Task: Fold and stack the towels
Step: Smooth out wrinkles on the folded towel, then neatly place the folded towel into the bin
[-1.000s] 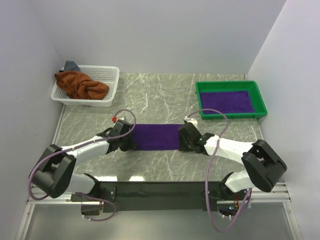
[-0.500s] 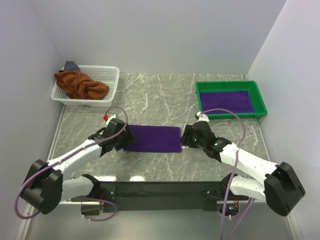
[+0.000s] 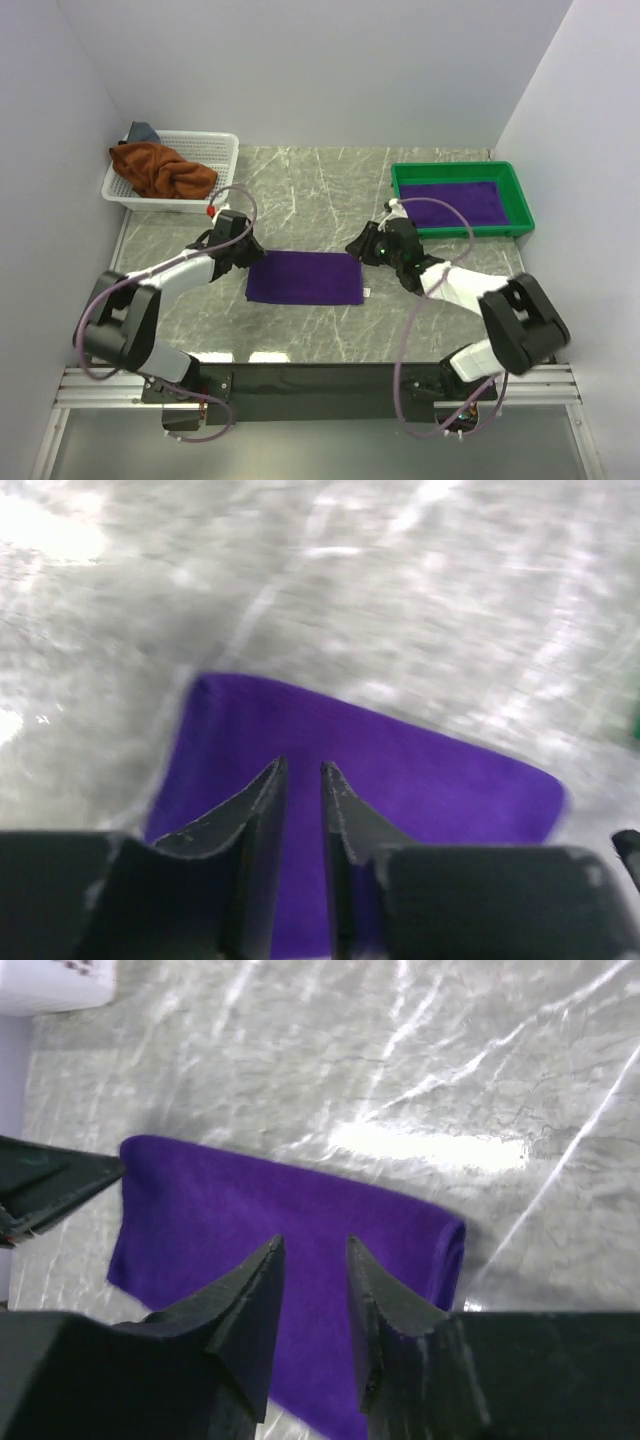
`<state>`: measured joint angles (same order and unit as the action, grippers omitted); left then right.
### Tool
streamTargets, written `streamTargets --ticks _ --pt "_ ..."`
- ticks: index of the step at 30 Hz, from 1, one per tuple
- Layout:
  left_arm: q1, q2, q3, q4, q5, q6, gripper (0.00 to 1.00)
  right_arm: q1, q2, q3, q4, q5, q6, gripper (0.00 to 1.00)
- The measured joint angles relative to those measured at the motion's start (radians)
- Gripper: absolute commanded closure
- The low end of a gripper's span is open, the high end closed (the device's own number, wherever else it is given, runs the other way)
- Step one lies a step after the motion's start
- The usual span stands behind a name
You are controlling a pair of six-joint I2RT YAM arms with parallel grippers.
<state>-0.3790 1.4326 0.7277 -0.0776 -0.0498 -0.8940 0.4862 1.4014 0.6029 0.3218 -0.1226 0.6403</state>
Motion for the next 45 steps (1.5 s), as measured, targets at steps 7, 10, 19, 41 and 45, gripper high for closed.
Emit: streamTargets --ticks 7,10,19,41,45 --pt "0.067 0.122 -0.047 0.123 0.045 -0.01 0.82 -0.076 0.253 -0.006 0.138 -0.039 0.062 0.67" --pt "0.079 0.122 -0.056 0.143 0.053 -0.009 0.77 -0.113 0.284 -0.015 0.203 -0.064 0.088 0.67" --pt "0.098 0.066 0.018 0.029 0.021 0.073 0.18 -0.14 0.095 -0.03 0.046 -0.03 0.021 0.59" --pt "-0.477 0.021 0.132 -0.241 -0.259 0.086 0.56 -0.142 -0.661 -0.051 -0.533 0.088 -0.16 0.47" --pt "-0.484 0.081 0.128 -0.234 -0.276 0.069 0.69 -0.142 -0.683 -0.086 -0.559 0.079 -0.164 0.47"
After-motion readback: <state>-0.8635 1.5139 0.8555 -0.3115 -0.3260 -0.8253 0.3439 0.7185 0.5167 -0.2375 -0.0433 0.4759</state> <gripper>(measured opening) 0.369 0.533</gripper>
